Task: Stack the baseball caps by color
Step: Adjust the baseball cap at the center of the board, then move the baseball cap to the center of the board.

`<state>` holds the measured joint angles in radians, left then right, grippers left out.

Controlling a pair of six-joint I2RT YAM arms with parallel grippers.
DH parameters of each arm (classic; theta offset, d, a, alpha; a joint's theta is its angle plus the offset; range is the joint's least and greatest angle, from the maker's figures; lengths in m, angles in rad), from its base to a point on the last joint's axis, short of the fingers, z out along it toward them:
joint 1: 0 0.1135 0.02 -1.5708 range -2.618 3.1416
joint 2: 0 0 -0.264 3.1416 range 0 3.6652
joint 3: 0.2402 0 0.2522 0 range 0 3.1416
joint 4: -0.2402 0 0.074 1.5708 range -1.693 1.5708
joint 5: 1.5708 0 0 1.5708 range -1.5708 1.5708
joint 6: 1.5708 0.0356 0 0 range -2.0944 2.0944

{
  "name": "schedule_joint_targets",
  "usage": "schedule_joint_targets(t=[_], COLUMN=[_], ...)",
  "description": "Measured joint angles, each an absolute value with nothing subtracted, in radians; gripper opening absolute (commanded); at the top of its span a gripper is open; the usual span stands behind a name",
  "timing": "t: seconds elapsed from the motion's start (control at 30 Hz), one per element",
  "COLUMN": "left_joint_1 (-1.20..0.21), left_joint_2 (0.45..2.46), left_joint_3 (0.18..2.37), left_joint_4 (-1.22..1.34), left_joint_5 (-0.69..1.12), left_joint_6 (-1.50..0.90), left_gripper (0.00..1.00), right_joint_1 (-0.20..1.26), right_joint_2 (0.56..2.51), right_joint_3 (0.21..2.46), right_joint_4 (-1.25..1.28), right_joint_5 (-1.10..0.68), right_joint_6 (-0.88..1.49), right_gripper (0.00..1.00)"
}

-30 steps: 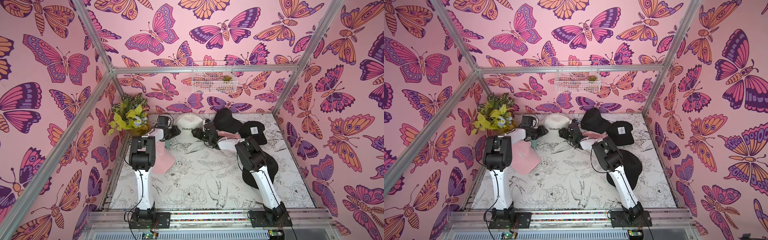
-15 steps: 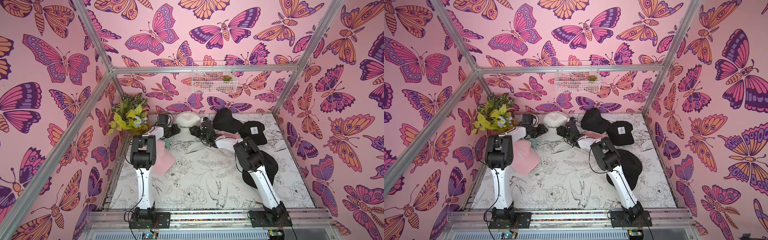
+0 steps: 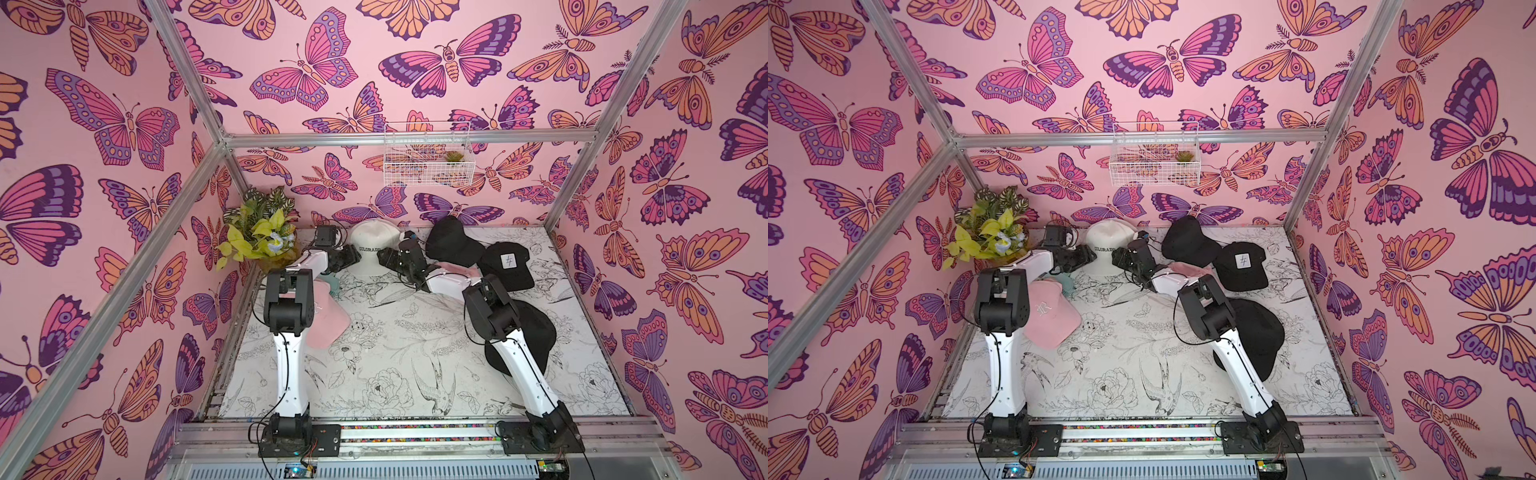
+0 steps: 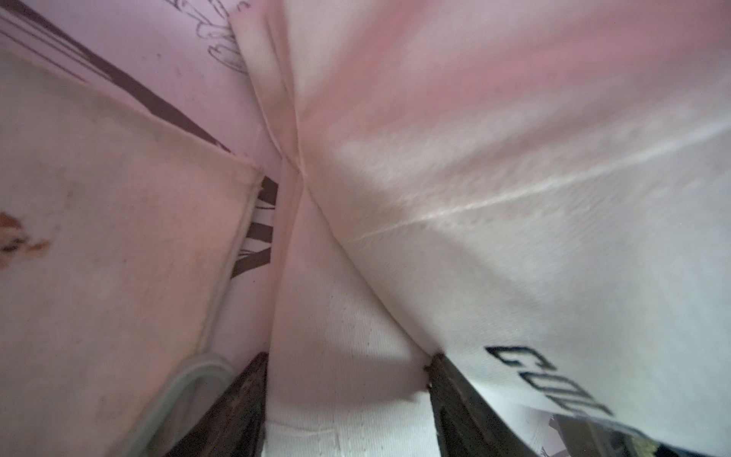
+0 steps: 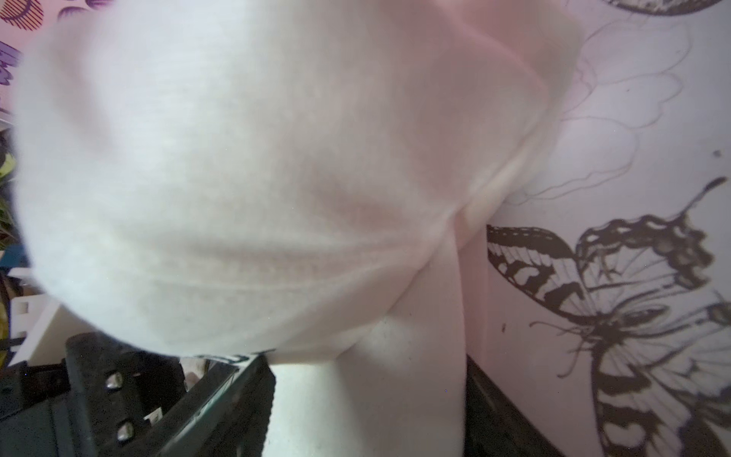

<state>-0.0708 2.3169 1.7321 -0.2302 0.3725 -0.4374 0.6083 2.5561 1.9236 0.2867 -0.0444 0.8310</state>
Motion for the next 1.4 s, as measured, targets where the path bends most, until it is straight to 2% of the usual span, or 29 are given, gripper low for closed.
schedule_joint_targets(t=[0.17, 0.53, 0.8, 0.97, 1.07, 1.2, 1.4], left_joint_1=[-0.072, -0.072, -0.089, -0.144, -0.187, -0.240, -0.257], left_joint_2=[2.312, 2.163, 1.908, 1.763, 1.723, 1.681, 1.634], left_joint_3=[1.734, 1.619, 1.394, 1.186, 1.098, 1.001, 0.917], left_joint_4=[-0.242, -0.302, -0.237, -0.138, -0.096, -0.051, -0.015], left_joint_5=[0.370, 0.316, 0.308, 0.322, 0.344, 0.361, 0.369], left_joint_6=[-0.426, -0.412, -0.456, -0.517, -0.551, -0.589, -0.633], left_gripper=[0.77, 1.00, 1.00, 1.00, 1.00, 1.00, 1.00], right_joint_1=[0.601, 0.571, 0.548, 0.418, 0.303, 0.173, 0.147], right_joint_2=[2.543, 2.239, 1.894, 1.742, 1.745, 1.846, 2.034], right_joint_3=[1.893, 1.480, 1.301, 1.284, 1.307, 1.393, 1.562], right_joint_4=[0.303, 0.325, 0.132, -0.049, -0.168, -0.338, -0.507], right_joint_5=[-0.051, -0.089, -0.054, -0.037, -0.044, -0.101, -0.161], right_joint_6=[0.830, 0.717, 0.458, 0.286, 0.235, 0.200, 0.170], right_gripper=[0.78, 0.81, 0.86, 0.86, 0.85, 0.84, 0.82])
